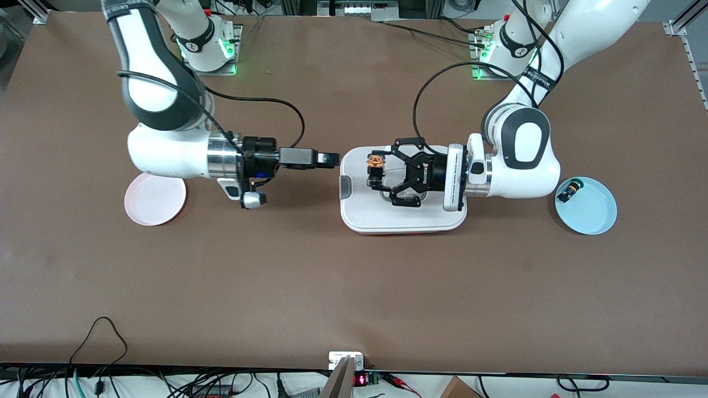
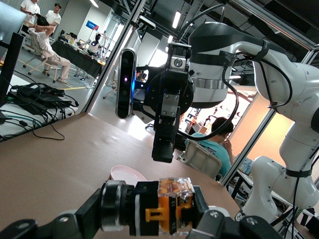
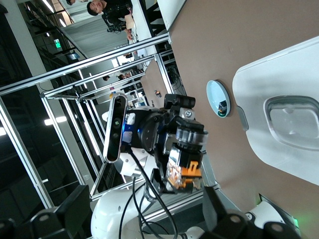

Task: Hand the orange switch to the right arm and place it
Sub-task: 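Grasp the orange switch with the right gripper from the left gripper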

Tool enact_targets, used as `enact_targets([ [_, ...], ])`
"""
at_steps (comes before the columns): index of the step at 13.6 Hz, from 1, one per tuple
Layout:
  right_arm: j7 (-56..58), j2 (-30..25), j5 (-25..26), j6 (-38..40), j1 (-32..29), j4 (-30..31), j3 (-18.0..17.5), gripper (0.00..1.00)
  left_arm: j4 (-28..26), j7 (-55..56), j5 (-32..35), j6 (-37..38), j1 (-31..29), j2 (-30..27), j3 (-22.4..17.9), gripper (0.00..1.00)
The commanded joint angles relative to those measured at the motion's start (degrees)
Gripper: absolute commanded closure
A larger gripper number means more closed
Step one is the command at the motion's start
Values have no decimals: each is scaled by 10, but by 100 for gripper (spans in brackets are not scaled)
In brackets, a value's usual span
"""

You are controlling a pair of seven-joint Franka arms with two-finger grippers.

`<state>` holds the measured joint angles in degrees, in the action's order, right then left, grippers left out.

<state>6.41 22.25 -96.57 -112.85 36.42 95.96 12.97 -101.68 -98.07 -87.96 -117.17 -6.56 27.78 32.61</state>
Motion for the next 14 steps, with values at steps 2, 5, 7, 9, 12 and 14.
enact_targets([
  [2,50,22,-42,-7,13,5,5,0,-4,-38,-35,-17,2,-1,7,74],
  [5,56,38,-94,-33,41,5,5,0,-4,-38,-35,-17,2,-1,7,73],
  [7,60,46,-123,-44,46,4,5,0,-4,-37,-36,-17,2,-1,7,74],
  [9,60,53,-143,-45,58,5,5,0,-4,-38,-36,-17,1,-1,7,74],
  [12,62,57,-185,-49,70,4,5,4,-4,-38,-37,-17,3,0,7,74],
  [14,66,58,-186,-48,69,3,5,14,-3,-37,-37,-17,3,-1,7,75],
])
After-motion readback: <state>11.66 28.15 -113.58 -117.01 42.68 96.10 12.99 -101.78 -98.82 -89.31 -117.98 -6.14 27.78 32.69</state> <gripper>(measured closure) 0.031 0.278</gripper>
